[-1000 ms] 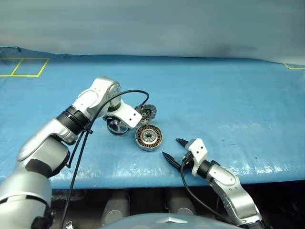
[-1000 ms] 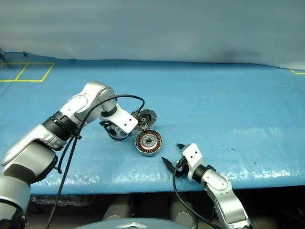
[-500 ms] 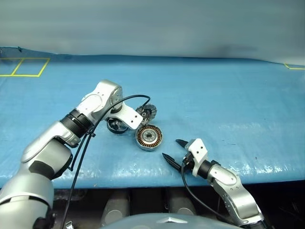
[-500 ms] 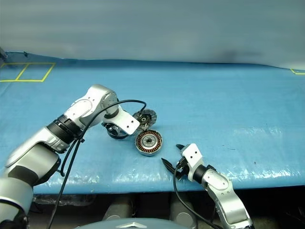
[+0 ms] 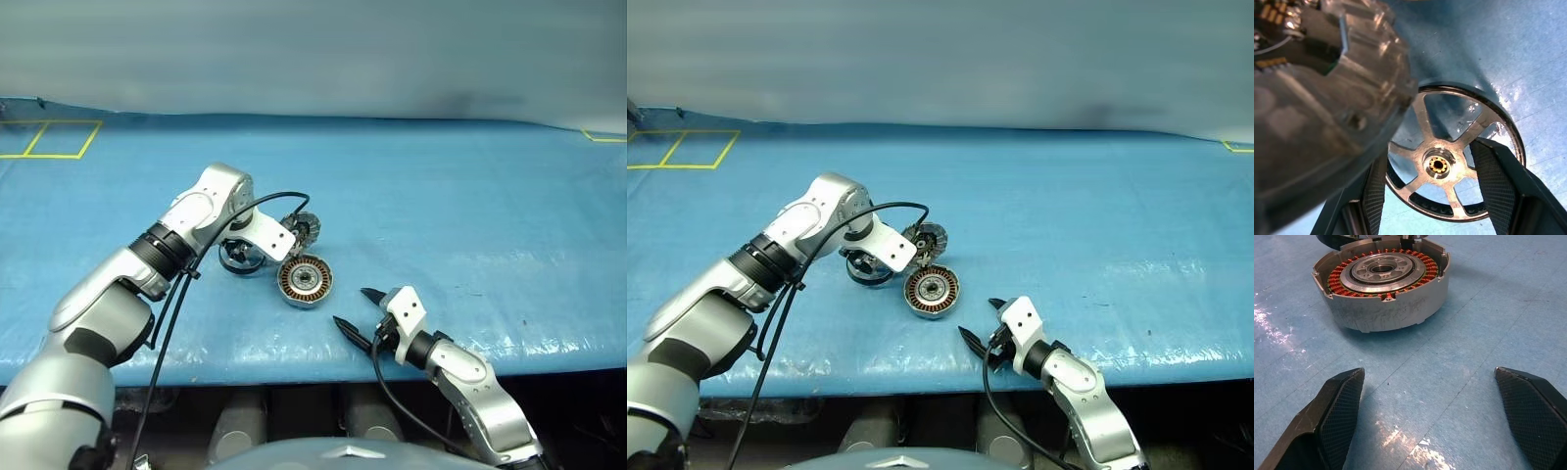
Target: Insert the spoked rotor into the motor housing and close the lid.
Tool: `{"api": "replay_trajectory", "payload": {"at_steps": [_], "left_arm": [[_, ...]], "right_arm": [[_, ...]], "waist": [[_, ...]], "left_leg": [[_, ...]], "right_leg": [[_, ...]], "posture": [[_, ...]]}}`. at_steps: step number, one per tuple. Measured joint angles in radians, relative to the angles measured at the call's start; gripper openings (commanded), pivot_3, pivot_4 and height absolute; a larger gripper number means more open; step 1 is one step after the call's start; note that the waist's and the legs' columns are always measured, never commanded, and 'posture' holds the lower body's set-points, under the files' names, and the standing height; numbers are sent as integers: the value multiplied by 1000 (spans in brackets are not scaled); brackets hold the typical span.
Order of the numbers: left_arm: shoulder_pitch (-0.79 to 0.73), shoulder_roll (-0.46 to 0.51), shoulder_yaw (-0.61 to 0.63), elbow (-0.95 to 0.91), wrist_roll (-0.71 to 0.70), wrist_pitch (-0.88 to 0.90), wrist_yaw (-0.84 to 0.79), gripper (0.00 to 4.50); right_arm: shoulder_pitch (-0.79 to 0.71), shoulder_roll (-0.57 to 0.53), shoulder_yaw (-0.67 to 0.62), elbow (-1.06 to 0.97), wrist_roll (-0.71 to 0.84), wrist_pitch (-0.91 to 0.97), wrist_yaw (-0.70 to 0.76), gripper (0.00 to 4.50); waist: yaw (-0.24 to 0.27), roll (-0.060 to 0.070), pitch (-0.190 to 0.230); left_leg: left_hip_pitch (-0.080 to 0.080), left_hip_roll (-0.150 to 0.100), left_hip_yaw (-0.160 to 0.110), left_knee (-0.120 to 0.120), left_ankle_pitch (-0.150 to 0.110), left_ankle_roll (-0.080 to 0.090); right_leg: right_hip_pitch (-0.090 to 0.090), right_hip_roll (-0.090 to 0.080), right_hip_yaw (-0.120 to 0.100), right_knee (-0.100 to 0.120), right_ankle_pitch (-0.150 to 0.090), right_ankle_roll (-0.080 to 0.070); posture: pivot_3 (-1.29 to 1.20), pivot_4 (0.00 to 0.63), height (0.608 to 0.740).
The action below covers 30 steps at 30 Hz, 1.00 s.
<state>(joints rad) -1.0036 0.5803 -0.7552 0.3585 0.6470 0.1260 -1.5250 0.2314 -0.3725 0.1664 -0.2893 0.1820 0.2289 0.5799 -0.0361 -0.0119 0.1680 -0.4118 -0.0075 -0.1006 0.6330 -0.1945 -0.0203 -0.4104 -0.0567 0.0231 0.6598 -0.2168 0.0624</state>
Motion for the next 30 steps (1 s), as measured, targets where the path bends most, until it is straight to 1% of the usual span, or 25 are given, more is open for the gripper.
{"api": "replay_trajectory", "payload": {"at_steps": [21, 24, 27, 30], "left_arm": [[5, -10, 0, 24, 0, -47, -24, 2866], [5, -12, 0, 30, 0, -50, -24, 2258], [4, -17, 1, 33, 1, -52, -24, 1278], [3, -16, 2, 35, 1, -54, -23, 1219]], "right_arm": [[-8, 3, 2, 1, -5, 0, -16, 4500], [-8, 5, 3, 1, -6, -1, -20, 4500], [-8, 6, 3, 1, -7, -1, -21, 4500], [-8, 7, 2, 1, -8, -1, -22, 4500]], "waist": [[0, 0, 0], [0, 0, 0], [0, 0, 0], [0, 0, 0]], "left_leg": [[0, 0, 0, 0, 0, 0], [0, 0, 0, 0, 0, 0], [0, 0, 0, 0, 0, 0], [0, 0, 0, 0, 0, 0]], "right_leg": [[0, 0, 0, 0, 0, 0], [0, 0, 0, 0, 0, 0], [0, 0, 0, 0, 0, 0], [1, 0, 0, 0, 0, 0]], "posture": [[0, 150, 740], [0, 150, 740], [0, 150, 740], [0, 150, 740]]}}
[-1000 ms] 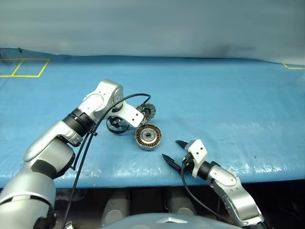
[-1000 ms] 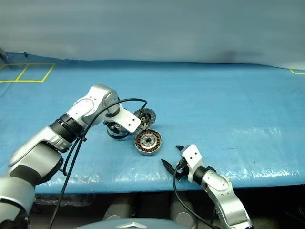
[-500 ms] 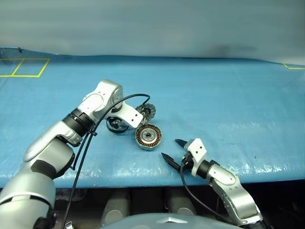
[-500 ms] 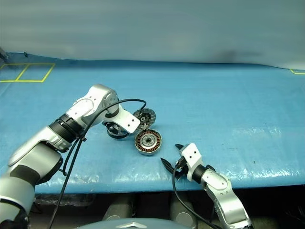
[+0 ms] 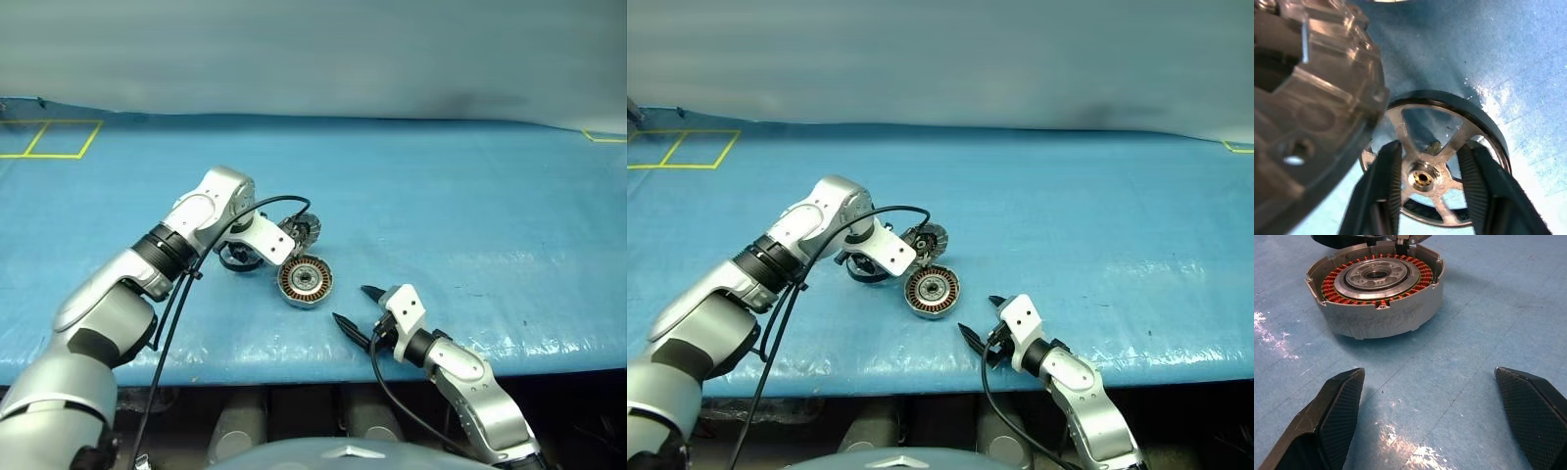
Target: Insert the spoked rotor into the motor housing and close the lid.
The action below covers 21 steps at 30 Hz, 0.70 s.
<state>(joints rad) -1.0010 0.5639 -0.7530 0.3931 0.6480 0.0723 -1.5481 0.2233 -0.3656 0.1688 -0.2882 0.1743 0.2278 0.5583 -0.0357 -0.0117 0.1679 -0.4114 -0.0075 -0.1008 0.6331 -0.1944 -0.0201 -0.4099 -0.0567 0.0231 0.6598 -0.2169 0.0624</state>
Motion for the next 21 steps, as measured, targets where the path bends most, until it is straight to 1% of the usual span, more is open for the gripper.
{"api": "replay_trajectory", "payload": {"at_steps": [6, 8, 11, 13, 15, 16, 17, 21], "left_arm": [[4, 12, 17, 1, -11, -13, 0, 1219], [17, 39, 34, -9, -30, -13, -2, 1219], [51, 105, 72, -50, -46, -7, -3, 1172], [80, 155, 114, -94, -71, 10, -5, 1046], [121, 203, 153, -154, -88, 35, -18, 1043], [162, 236, 180, -215, -111, 59, -28, 1043], [170, 241, 186, -228, -117, 67, -31, 1043], [310, 308, 287, -424, -198, 183, -48, 1043]], "right_arm": [[-3, 0, 0, 0, -3, 0, -2, 4500], [-3, 0, -1, 0, -4, -1, -4, 4500], [-3, 0, -4, 0, -5, -1, -11, 4500], [-3, 0, -8, -1, -6, -1, -12, 4500], [-4, -1, -9, -3, -6, -1, -13, 4500], [-4, -1, -9, -6, -6, -3, -13, 4500], [-4, -1, -10, -6, -7, -3, -13, 4500], [-12, -1, -7, -7, -8, -6, -12, 4500]], "waist": [[-1, 0, 0], [-4, 0, 0], [-6, 0, 0], [-5, 0, 0], [-3, 0, 0], [-3, 0, 0], [-3, 0, 0], [-1, 0, 0]], "left_leg": [[0, 0, 0, 0, 0, 0], [0, 0, 0, 0, 0, 0], [0, 1, 0, -1, 0, 0], [0, 1, 0, -2, 0, 0], [0, 0, 0, -2, 0, 0], [0, 0, 0, -2, 0, 0], [0, 0, 0, -2, 0, 0], [0, 1, -1, -2, 0, 0]], "right_leg": [[0, 0, 0, 0, 0, 0], [-1, 0, 0, 0, 0, 0], [-2, 0, 0, 1, -1, -1], [-2, 0, 0, 1, -1, -1], [-1, 0, 0, 0, -1, -1], [-1, 0, 0, 0, -1, -1], [-1, 0, 0, 0, -1, -1], [-1, 0, 0, 0, -1, -2]], "posture": [[0, 150, 740], [0, 150, 740], [0, 150, 740], [0, 150, 740], [0, 150, 740], [0, 150, 740], [0, 150, 740], [0, 150, 740]]}}
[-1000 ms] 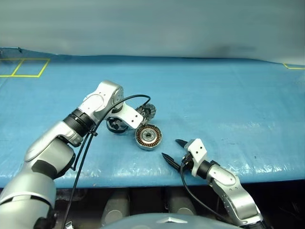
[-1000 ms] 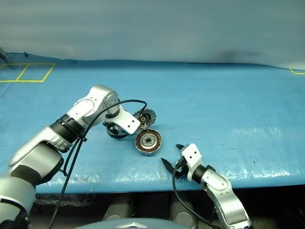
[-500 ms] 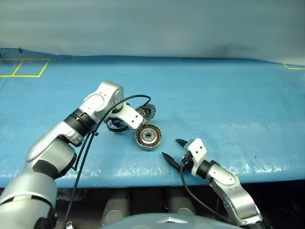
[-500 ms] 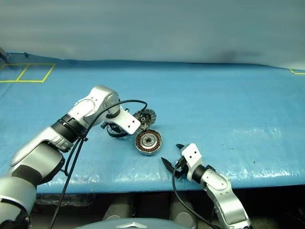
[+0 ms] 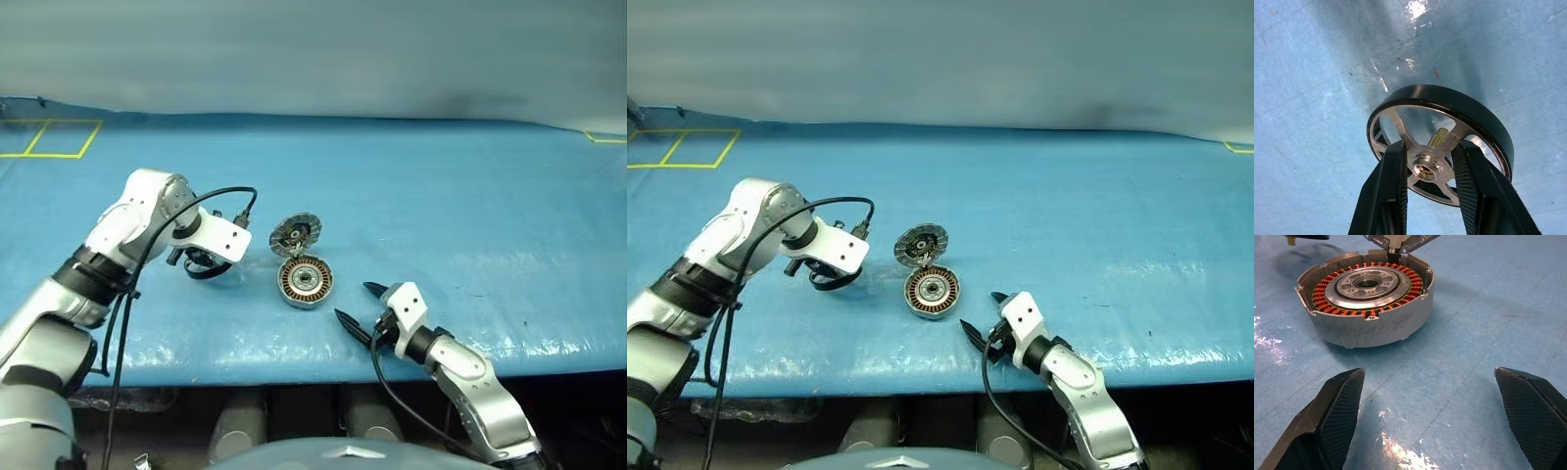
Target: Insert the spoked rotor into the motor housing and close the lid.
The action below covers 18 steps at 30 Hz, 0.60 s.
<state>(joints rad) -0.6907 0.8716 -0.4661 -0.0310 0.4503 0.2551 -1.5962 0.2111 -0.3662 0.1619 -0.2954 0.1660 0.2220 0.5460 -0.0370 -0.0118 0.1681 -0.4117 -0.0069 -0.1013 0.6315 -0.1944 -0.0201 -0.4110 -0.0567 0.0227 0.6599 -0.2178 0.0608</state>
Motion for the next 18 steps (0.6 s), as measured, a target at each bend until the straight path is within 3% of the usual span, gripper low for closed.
{"api": "replay_trajectory", "payload": {"at_steps": [8, 18], "left_arm": [[239, 51, 180, -390, -201, 309, 4, 1043], [203, -16, 182, -528, -358, 544, 154, 1043]], "right_arm": [[-2, 0, 4, 1, -1, -4, 4, 4500], [-12, 0, 17, 3, -3, -5, 19, 4500]], "waist": [[1, 0, 0], [2, -1, 1]], "left_leg": [[1, 0, 0, 0, 0, 0], [1, 0, 0, 0, 0, 0]], "right_leg": [[1, 0, 0, 0, 0, 0], [1, 0, -1, 0, 0, 0]], "posture": [[0, 150, 740], [0, 150, 740]]}}
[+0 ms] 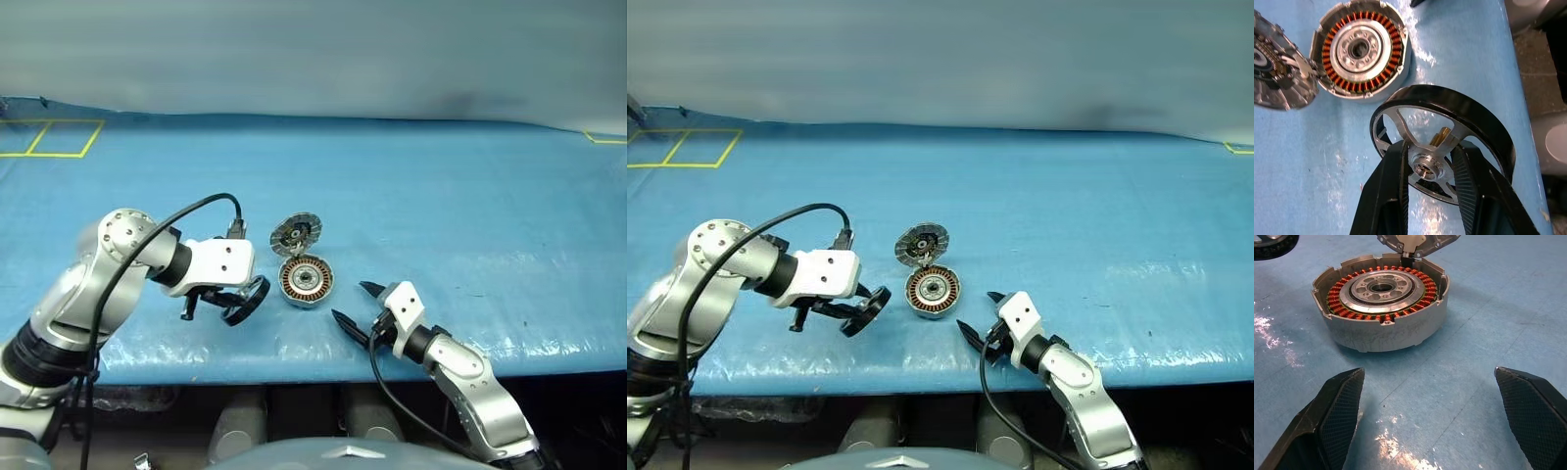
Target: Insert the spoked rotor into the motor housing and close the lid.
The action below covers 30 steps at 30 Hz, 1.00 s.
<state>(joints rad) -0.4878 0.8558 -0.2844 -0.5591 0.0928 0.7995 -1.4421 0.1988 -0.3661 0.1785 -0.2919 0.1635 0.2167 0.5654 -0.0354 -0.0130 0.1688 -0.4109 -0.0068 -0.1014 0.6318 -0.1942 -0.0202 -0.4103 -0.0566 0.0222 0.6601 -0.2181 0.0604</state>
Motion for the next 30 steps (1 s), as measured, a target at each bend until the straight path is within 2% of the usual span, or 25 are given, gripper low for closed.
{"api": "replay_trajectory", "payload": {"at_steps": [10, 18, 30], "left_arm": [[-174, -115, -174, 91, -17, 12, 156, 1043], [-268, -144, -314, 199, 47, -12, 218, 1043], [-309, -158, -345, 233, 46, -73, 198, 1043]], "right_arm": [[2, 7, 9, 4, 7, -56, 23, 4500], [28, -25, 10, 0, 44, -86, 99, 4500], [28, -50, 7, -1, 48, -101, 119, 4500]], "waist": [[0, -1, 1], [0, -1, 1], [0, -1, 1]], "left_leg": [[0, 0, 0, 0, 0, 0], [0, 0, 0, 0, 0, 0], [0, 0, 0, 0, 0, 0]], "right_leg": [[0, 0, 0, 0, 0, 0], [0, 0, 0, 0, 0, 0], [0, 0, 0, -1, 0, 0]], "posture": [[0, 150, 740], [0, 150, 740], [0, 150, 740]]}}
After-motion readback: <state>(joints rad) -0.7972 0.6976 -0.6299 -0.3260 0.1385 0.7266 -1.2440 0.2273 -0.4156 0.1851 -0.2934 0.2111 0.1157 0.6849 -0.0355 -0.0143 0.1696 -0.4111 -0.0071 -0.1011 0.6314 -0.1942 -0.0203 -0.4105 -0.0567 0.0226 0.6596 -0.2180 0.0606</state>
